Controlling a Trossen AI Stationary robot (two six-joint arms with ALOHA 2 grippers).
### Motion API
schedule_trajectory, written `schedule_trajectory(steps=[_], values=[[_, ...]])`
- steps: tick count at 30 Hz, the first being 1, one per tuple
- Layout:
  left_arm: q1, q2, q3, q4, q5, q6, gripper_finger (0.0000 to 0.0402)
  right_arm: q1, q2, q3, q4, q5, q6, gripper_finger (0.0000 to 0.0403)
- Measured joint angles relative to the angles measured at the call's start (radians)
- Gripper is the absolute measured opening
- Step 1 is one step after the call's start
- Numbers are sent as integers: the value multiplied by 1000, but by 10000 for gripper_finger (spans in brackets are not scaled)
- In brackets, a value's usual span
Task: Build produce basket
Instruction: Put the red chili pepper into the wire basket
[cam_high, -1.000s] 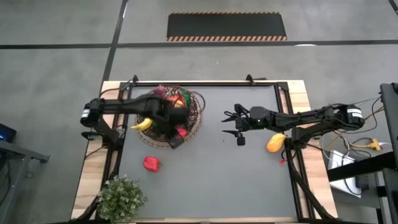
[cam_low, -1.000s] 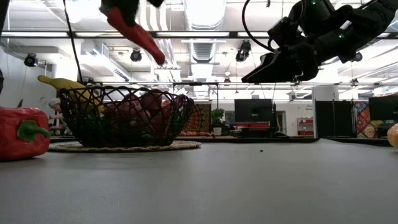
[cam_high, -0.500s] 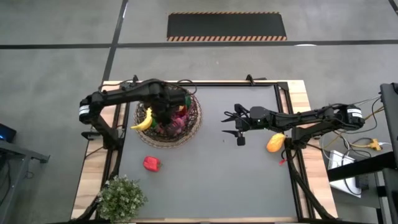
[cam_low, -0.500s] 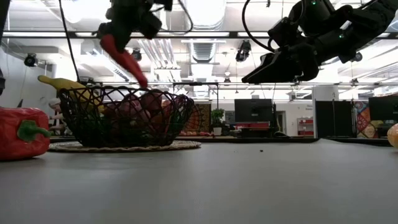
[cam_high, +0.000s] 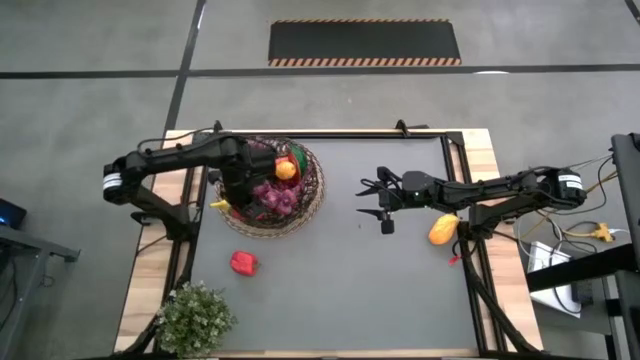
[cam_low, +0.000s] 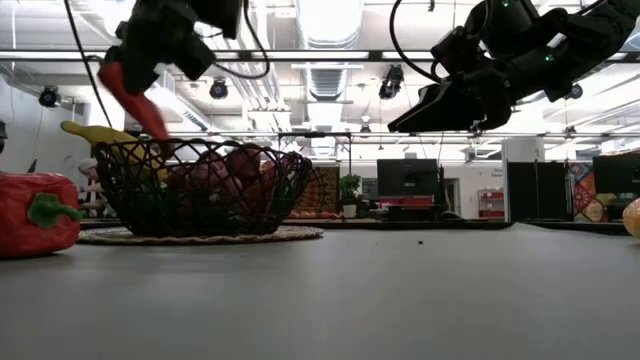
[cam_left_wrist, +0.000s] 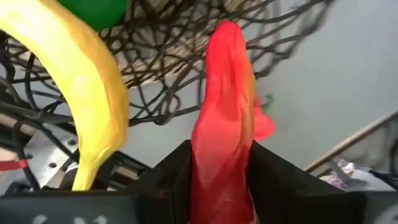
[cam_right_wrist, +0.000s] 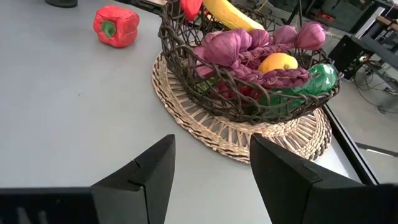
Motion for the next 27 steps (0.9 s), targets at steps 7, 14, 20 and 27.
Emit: schedule_trajectory(steps=[7, 14, 20, 27], values=[[20, 39, -89, 1, -25, 5, 112, 0, 0, 0, 0, 0, 0, 192], [25, 103, -108, 2, -41, 55, 112, 0, 0, 0, 0, 0, 0, 192], [26, 143, -108, 2, -42, 88, 112, 0, 0, 0, 0, 0, 0, 192], [32, 148, -108, 1, -42, 90, 112, 0, 0, 0, 0, 0, 0, 192]])
